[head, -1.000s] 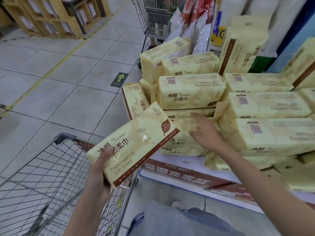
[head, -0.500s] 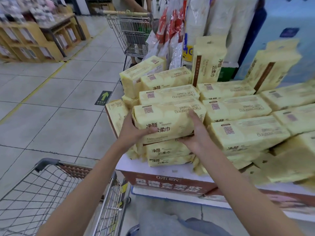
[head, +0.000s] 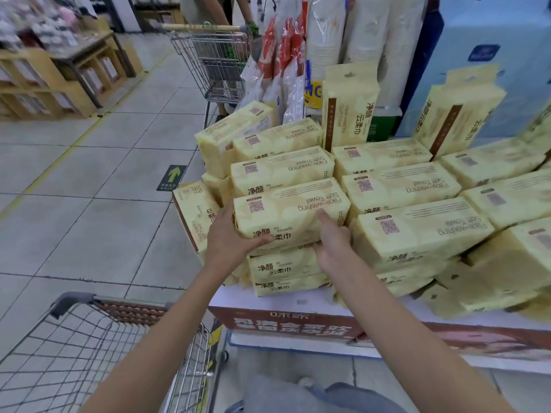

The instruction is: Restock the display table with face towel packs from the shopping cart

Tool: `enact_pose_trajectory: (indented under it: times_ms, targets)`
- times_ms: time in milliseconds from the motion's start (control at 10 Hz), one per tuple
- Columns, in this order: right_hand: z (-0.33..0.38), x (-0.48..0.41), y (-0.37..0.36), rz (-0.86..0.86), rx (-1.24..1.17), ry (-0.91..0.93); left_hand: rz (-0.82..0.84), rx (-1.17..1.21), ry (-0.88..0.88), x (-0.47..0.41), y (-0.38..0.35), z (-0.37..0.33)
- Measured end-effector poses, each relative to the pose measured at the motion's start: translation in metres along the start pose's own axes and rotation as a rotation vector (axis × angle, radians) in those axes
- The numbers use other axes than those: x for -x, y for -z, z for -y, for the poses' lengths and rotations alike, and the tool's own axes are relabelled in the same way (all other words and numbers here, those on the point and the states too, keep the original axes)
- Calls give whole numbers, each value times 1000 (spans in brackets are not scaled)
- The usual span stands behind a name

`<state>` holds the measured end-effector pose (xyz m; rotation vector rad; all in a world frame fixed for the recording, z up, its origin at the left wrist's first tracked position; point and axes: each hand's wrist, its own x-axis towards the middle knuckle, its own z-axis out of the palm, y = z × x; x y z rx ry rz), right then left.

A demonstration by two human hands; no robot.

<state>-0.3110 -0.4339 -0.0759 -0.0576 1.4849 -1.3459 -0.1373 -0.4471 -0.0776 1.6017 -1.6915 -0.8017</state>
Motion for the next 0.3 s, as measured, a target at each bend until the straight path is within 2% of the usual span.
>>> enact_pose_trajectory:
  times_ms: [100, 200, 300]
  targets:
    - [11, 23, 5, 142, 2, -95, 20, -92, 32, 2, -1, -2]
    - [29, 52, 24, 310, -26, -213, 25, -51, 86, 6, -3, -4]
    - [48, 84, 55, 453, 58, -190, -77, 104, 137, 21, -4, -8]
